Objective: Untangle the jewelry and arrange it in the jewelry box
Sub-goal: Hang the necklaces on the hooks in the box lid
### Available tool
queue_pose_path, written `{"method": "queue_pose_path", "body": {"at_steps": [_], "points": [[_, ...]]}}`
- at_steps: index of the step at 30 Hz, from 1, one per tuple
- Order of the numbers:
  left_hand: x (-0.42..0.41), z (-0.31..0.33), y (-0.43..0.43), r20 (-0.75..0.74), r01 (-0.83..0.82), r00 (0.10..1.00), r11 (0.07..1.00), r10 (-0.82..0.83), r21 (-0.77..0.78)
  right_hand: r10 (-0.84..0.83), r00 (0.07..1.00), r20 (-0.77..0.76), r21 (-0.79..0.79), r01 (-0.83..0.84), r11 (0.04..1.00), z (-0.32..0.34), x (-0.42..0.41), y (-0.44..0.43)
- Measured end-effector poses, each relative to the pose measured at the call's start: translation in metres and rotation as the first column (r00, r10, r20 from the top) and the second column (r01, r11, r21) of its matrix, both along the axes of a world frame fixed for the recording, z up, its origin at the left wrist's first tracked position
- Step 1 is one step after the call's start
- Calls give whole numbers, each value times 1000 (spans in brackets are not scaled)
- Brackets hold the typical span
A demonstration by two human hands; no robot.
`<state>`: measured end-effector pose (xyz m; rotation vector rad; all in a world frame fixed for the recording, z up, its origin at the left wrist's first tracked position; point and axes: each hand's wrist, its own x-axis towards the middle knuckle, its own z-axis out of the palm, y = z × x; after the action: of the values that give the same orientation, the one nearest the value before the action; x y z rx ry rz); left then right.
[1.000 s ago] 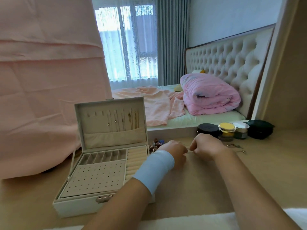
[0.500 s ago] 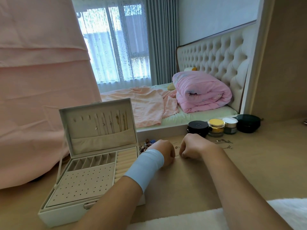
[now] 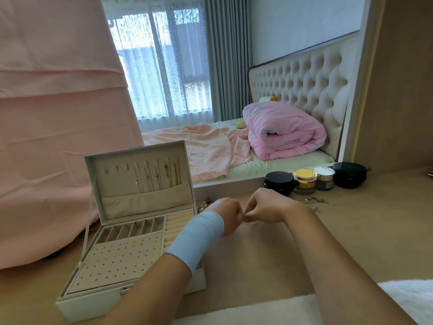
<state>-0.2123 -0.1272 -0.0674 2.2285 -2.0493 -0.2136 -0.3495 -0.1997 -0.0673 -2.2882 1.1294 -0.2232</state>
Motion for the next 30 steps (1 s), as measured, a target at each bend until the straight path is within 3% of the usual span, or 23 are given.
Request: {"method": "queue_pose_path", "body": {"at_steps": [3, 5, 8, 11, 13, 16, 21, 23, 27, 30], "points": [[15, 7, 9, -242, -53, 970, 994, 28, -98, 60, 993, 101, 63, -66, 996, 17, -1, 7], [25, 12, 15, -476, -93, 879, 989, 29, -113, 75, 982, 174, 136, -100, 986, 26, 1, 14], [34, 23, 26, -854, -115, 520, 991, 1, -69, 77, 942, 325, 236, -160, 958, 39, 7, 28], [42, 32, 39, -972, -127, 233, 990, -26, -57, 84, 901, 425, 257, -209, 944, 48, 16, 39], [50, 36, 48, -988, -109, 146, 993, -39, -55, 76, 891, 449, 262, -212, 942, 51, 21, 44], [66, 43, 61, -980, -66, 198, 997, -30, -44, 54, 871, 489, 303, -227, 926, 54, 25, 50], [96, 61, 78, -807, 5, 589, 999, -44, -51, 126, 884, 450, 191, -234, 953, 57, 32, 61], [106, 70, 84, -709, 16, 702, 997, -66, -76, 131, 889, 440, 138, -211, 968, 59, 36, 66], [119, 82, 95, -667, 9, 737, 988, -112, -157, 153, 871, 467, 18, -182, 983, 67, 45, 79], [128, 91, 104, -706, 32, 685, 975, -181, -218, 163, 841, 516, -56, -157, 986, 71, 57, 87]]}}
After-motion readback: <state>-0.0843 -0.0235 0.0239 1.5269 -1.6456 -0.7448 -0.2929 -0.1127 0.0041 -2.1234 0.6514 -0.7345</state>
